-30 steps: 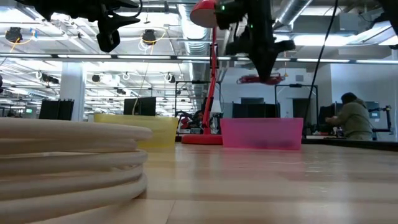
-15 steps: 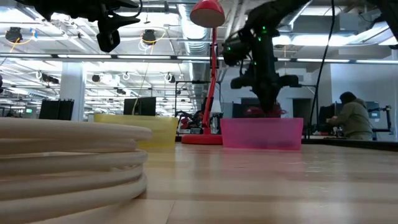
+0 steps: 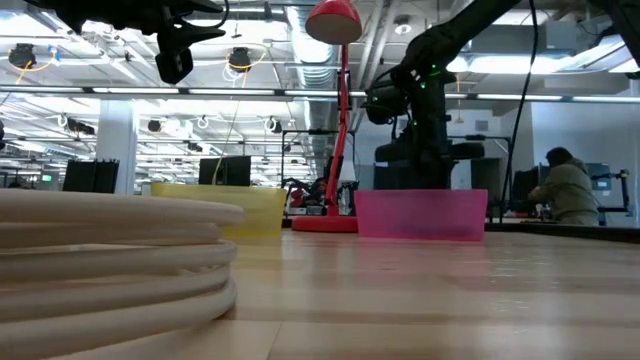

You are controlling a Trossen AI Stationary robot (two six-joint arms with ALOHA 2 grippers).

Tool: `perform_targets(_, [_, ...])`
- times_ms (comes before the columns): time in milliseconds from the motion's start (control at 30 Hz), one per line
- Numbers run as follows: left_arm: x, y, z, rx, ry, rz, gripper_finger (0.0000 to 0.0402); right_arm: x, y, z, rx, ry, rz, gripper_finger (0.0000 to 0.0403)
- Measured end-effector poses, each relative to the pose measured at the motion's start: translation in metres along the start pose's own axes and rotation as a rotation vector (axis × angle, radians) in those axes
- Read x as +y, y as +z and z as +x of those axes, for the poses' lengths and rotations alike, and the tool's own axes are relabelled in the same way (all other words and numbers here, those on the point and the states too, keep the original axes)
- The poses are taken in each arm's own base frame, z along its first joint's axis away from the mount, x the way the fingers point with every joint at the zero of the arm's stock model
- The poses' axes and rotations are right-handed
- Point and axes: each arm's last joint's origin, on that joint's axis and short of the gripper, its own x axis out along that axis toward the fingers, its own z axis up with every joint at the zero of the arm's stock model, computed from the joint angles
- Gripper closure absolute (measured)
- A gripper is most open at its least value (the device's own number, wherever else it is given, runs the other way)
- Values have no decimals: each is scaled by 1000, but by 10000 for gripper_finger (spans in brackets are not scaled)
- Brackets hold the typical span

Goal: Pick & Place USB Port
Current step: Put the black and pink charger cable into the pink bin, then put the light brown USB cable into the yellow bin

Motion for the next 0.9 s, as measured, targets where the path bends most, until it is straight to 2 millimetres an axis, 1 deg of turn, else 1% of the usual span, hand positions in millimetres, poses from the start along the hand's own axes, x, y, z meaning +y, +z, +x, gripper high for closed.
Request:
perform_targets(200, [0,0,0,0,0,0,270,4,-1,-1,-19,16,-5,343])
perform_targets(400, [0,0,0,0,0,0,270,4,-1,-1,-7,20,3,329])
perform_targets(500, [0,0,0,1,0,0,270,6,0,-7,10,49,-5,327])
perform_targets(600, [0,0,0,1,1,3,270,14,-1,-20,20,83,-51,333])
perform_targets(700, [0,0,0,2,1,3,270,26,-6,-39,4,90,-103,343])
perform_targets(800, [0,-1,0,5,3,1,270,40,-18,-65,-104,105,-182,355])
perform_targets(900, [0,-1,0,5,3,1,270,54,-35,-97,-257,184,-230,365])
